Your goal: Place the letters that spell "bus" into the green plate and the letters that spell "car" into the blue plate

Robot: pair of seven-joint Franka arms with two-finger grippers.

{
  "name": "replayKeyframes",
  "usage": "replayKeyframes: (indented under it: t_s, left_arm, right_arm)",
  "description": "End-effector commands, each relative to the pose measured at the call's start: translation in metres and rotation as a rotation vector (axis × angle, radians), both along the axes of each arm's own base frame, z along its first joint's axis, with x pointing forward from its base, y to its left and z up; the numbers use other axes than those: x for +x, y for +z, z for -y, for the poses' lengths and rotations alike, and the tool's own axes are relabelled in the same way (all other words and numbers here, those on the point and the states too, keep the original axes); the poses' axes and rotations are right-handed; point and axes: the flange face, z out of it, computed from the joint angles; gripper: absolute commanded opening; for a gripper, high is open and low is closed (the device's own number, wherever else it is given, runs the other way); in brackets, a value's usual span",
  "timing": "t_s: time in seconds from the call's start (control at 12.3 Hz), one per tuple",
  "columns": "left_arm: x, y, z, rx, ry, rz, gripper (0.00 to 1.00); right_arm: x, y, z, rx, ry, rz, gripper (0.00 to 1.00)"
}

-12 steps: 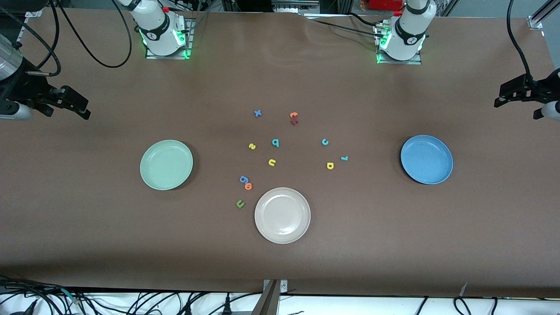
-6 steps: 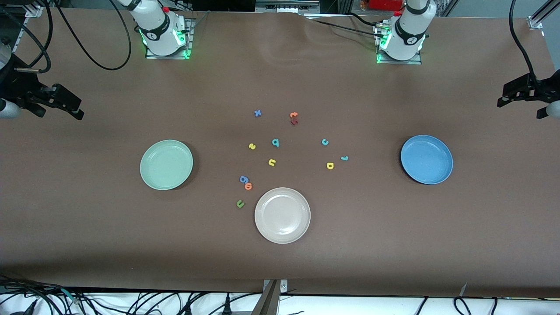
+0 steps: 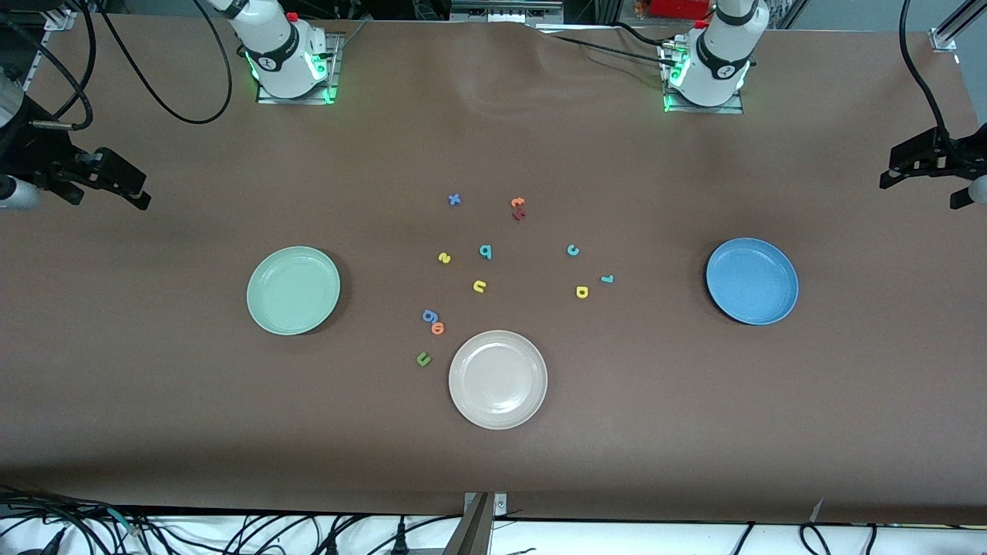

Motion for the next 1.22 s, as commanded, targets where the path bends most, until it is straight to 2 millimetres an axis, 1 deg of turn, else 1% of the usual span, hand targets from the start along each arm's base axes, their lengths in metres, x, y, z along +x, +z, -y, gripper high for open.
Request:
replayKeyframes:
  t_s: [0.0,0.24,0.32,0.41,0.49,0.57,0.65,0.73,0.81,0.89,0.97,1.06,1.14]
  left_arm:
    - [-0.006,0.003,-0.001,0.016,-0.007,0.011,1.00]
    - [-0.004,0.007,-0.001,0.018,-0.007,0.021,1.00]
    - [-0.002,0.002,0.000,0.006,-0.007,0.015,1.00]
    - [-0.003,0.004,0.000,0.008,-0.002,0.019,1.00]
    - [-0.003,0.005,-0.001,0.007,-0.001,0.034,1.00]
    - [0.000,-0.004,0.001,0.004,-0.004,0.048,1.00]
    - [0.003,-0.019,0.008,0.004,-0.017,0.071,1.00]
    - [0.005,-0.040,0.020,0.000,-0.039,0.096,1.00]
    - [0.007,-0.060,0.036,-0.001,-0.062,0.126,1.00]
    - [0.009,-0.078,0.049,-0.002,-0.084,0.149,1.00]
    - [0.011,-0.102,0.063,-0.003,-0.106,0.153,1.00]
    - [0.009,-0.120,0.081,-0.002,-0.137,0.155,1.00]
    - [0.008,-0.134,0.085,-0.001,-0.142,0.152,1.00]
  right_arm:
    - [-0.007,0.003,-0.004,0.029,-0.015,-0.056,1.00]
    - [0.003,-0.008,-0.013,0.106,-0.017,-0.019,1.00]
    - [0.005,-0.011,-0.016,0.144,-0.022,-0.011,1.00]
    - [0.005,-0.012,-0.025,0.149,-0.008,-0.004,1.00]
    - [0.004,-0.012,-0.044,0.149,0.023,-0.001,1.00]
    - [0.008,-0.016,-0.056,0.154,0.024,0.007,1.00]
    - [0.012,-0.021,-0.065,0.156,0.019,0.014,1.00]
    - [0.013,-0.022,-0.077,0.158,0.031,0.024,1.00]
    - [0.011,-0.024,-0.103,0.148,0.073,0.033,1.00]
    - [0.009,-0.034,-0.132,0.109,0.109,0.023,1.00]
    - [0.012,-0.054,-0.153,0.032,0.152,0.005,1.00]
    - [0.008,-0.073,-0.183,-0.032,0.217,-0.021,1.00]
    - [0.002,-0.083,-0.204,-0.061,0.250,-0.031,1.00]
